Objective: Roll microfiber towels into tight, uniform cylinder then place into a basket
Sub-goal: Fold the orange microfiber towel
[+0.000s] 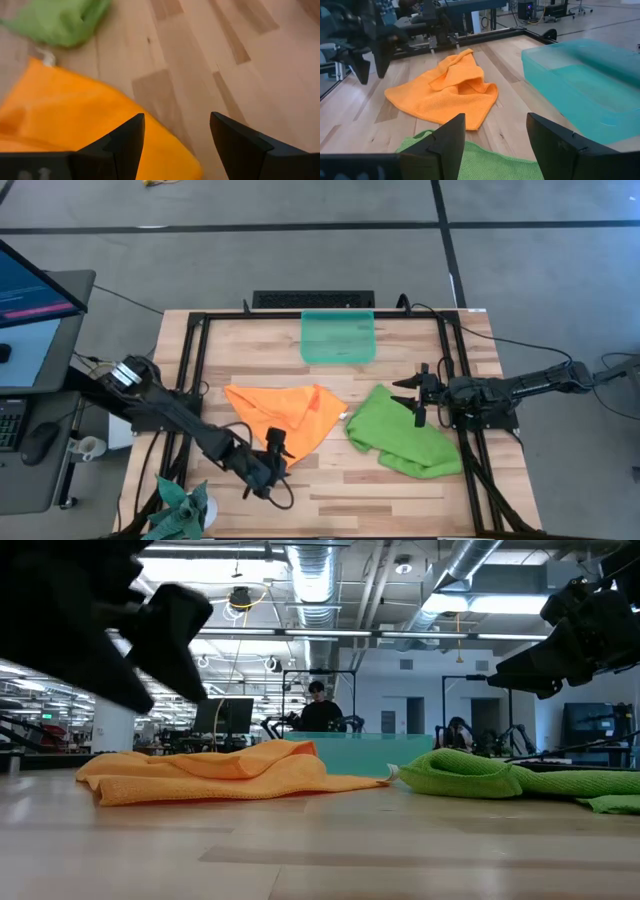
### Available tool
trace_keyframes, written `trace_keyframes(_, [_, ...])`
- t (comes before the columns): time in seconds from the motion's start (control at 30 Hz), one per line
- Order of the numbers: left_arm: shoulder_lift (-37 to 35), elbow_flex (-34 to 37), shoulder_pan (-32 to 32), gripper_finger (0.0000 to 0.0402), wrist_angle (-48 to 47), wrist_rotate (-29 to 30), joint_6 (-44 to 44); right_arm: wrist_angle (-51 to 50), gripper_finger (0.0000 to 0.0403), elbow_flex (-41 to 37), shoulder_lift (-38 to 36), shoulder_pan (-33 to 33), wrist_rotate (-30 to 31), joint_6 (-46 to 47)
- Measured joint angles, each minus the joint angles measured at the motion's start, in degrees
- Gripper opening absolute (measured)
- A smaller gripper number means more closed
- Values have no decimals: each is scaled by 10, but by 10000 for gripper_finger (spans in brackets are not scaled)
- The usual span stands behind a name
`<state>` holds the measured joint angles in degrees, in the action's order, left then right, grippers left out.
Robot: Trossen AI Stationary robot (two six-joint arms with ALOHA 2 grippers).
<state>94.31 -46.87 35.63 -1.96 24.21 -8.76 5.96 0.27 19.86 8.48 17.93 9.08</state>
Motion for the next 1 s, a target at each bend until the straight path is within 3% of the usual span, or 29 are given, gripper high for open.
trace_keyframes(0.53, [98, -1, 22, 219, 2, 103, -128, 0, 232, 0, 0, 0, 0, 0])
trace_keyframes(0.7, [98, -2, 21, 211, -21, 102, -184, 0, 232, 0, 0, 0, 0, 0])
trace_keyframes(0.83, [98, -3, 21, 174, -49, 99, -224, 0, 232, 0, 0, 0, 0, 0])
trace_keyframes(1.0, [98, -2, 28, 94, -62, 102, -232, 0, 232, 0, 0, 0, 0, 0])
